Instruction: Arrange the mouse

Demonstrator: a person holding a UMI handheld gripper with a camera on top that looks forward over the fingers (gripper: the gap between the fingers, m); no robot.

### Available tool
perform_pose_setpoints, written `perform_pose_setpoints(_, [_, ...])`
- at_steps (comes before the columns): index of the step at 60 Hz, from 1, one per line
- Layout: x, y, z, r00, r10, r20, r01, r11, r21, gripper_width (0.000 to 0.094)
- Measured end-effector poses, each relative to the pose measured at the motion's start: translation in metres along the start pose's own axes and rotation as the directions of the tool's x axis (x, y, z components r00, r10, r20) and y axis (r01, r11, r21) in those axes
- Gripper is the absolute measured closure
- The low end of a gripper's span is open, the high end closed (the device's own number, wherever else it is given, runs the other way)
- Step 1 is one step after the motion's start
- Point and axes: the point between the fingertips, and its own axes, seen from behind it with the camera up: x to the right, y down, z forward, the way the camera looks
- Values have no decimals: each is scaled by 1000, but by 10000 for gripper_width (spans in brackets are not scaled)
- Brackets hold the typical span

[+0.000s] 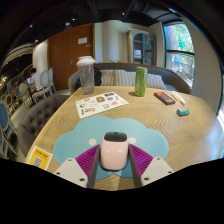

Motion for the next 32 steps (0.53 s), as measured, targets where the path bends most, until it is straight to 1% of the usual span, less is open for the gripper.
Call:
perform_pose_setpoints(1, [-1, -1, 1, 1000, -2, 9, 2, 1000, -3, 384])
perform_pose_setpoints(2, [-1, -1, 0, 1000, -5, 19, 5, 1000, -4, 340])
perform_pose_setpoints(5, [-5, -1, -6, 998, -12, 57, 12, 1000, -4, 115])
perform_pose_setpoints(6, [-5, -1, -9, 998, -12, 64, 12, 1000, -2, 74])
perform_pose_setpoints(8, [-7, -3, -15, 996, -10, 86, 9, 1000, 8, 101])
perform_pose_setpoints(12, [-3, -5, -32, 994, -15, 111, 12, 999, 31, 83])
perform_pose_setpoints(19, [20, -1, -72, 991, -30, 129, 22, 998, 62, 84])
perform_pose_setpoints(32, [111, 23, -127, 997, 13, 73, -21, 994, 105, 85])
